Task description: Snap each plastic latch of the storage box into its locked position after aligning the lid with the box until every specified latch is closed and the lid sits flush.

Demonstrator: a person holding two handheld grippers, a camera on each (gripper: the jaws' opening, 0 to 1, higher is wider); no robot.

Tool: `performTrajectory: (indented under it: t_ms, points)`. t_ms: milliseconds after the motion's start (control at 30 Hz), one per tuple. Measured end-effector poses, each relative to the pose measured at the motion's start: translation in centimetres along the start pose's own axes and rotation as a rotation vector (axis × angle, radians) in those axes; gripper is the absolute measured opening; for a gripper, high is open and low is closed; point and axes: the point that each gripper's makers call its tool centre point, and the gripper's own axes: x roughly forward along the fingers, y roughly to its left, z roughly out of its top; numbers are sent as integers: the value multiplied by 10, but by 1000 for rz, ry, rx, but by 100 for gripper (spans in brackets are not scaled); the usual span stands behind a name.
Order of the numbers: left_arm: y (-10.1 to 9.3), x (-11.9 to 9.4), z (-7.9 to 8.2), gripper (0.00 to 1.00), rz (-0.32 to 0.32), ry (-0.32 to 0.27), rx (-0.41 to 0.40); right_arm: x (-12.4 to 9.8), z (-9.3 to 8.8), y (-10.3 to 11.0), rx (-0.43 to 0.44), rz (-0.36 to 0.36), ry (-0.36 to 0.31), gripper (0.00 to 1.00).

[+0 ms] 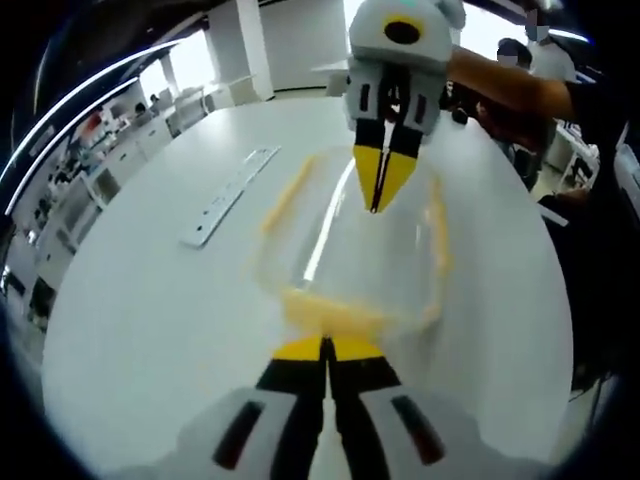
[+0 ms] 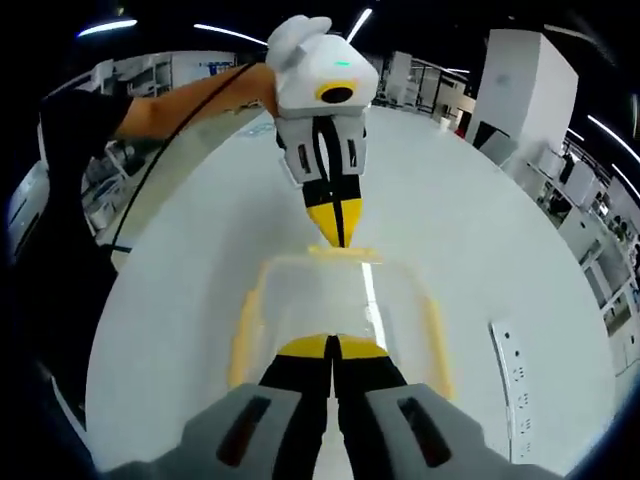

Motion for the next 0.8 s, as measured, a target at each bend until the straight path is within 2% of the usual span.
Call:
performTrajectory:
  t_ms: [400,633,800]
  points:
    - [-6,10,0,0,-29,9,33,0,-2,6,58,6,-21,0]
    - [-7,11,3,0,-33,29,39,0,-1,6,57,9,-24,0]
    - [-8,10,3,0,-46,1,35,-2,-2,5,67,17,-44,0]
